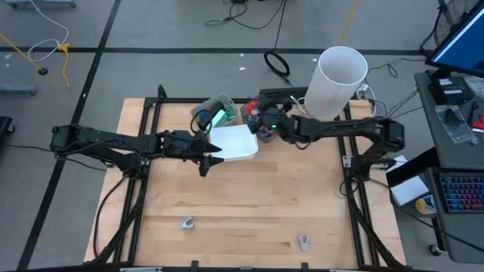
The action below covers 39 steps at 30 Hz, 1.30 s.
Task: Pick and place Stapler, Stapler remover, tape
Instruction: Put the orange tape into the black bin
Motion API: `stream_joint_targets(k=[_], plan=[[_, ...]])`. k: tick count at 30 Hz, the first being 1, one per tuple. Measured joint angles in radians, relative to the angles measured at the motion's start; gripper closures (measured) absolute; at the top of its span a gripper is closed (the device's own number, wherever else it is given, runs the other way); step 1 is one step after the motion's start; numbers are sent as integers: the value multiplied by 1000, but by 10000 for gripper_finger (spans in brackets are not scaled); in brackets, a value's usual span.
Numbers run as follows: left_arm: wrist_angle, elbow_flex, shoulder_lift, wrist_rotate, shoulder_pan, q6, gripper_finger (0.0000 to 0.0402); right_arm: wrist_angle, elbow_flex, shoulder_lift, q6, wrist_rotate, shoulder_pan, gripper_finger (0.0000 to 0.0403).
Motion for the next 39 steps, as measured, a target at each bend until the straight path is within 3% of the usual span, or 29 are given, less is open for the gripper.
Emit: stream_joint_targets(k=[4, 13, 19, 31, 39], plan=[[4, 0, 0, 0, -3, -6, 153, -159, 96, 92, -51, 48, -19, 372], [9, 0, 0, 0, -11, -8, 153, -570, 295, 276, 44, 44, -75, 368], [10, 0, 0, 0, -12, -9, 153, -593, 312, 314, 81, -60, -96, 369], [10, 0, 0, 0, -16, -14, 153, -643, 312, 324, 144, -119, -166, 368], [10, 0, 0, 0, -16, -14, 153, -602, 312, 323, 146, -282, -198, 346]])
